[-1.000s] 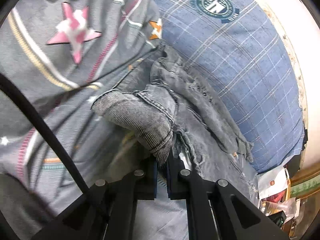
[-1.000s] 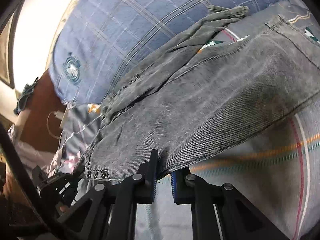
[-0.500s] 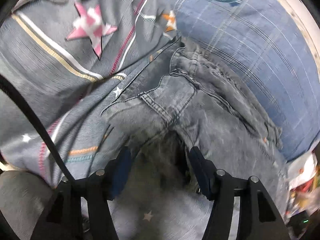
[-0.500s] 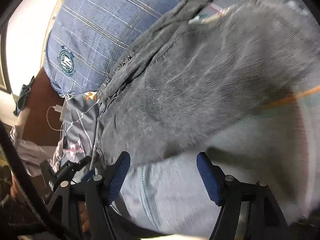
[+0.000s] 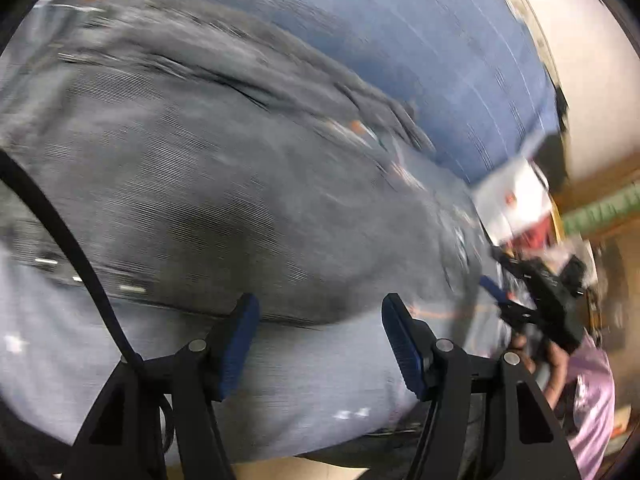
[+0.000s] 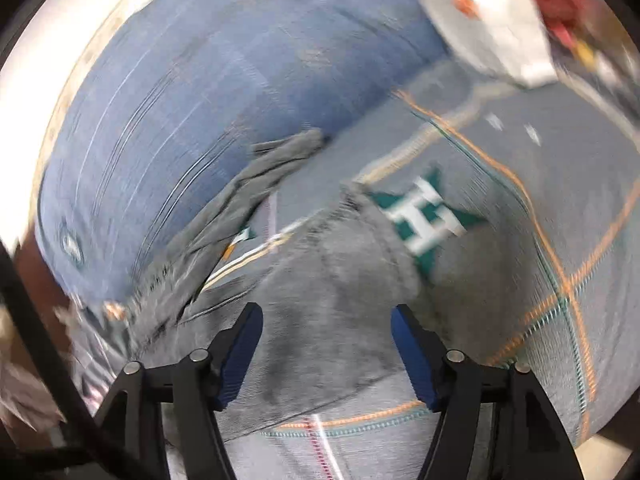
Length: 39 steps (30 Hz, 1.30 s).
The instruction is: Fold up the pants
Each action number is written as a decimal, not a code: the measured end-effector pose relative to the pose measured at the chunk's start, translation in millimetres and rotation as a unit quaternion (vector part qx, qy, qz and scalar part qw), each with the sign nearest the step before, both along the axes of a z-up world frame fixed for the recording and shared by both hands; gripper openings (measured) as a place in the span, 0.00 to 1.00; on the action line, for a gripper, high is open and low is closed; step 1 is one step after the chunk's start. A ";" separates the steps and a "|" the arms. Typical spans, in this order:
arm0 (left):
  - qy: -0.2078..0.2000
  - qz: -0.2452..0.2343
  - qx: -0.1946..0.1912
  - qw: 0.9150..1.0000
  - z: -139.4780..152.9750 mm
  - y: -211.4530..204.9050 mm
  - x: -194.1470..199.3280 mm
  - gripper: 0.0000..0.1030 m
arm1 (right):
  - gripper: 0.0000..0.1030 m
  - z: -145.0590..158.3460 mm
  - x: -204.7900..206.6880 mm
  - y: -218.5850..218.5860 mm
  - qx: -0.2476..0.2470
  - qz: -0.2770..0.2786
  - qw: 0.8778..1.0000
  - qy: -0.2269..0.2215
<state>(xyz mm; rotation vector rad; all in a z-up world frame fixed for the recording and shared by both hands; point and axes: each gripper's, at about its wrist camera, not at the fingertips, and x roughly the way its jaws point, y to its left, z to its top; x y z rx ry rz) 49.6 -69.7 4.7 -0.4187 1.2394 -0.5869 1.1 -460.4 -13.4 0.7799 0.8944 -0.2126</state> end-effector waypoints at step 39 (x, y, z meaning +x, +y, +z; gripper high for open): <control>-0.079 -0.052 0.062 0.994 29.5 -16.5 99.5 0.63 | 0.83 77.9 67.6 28.8 -0.049 0.060 0.995 -0.066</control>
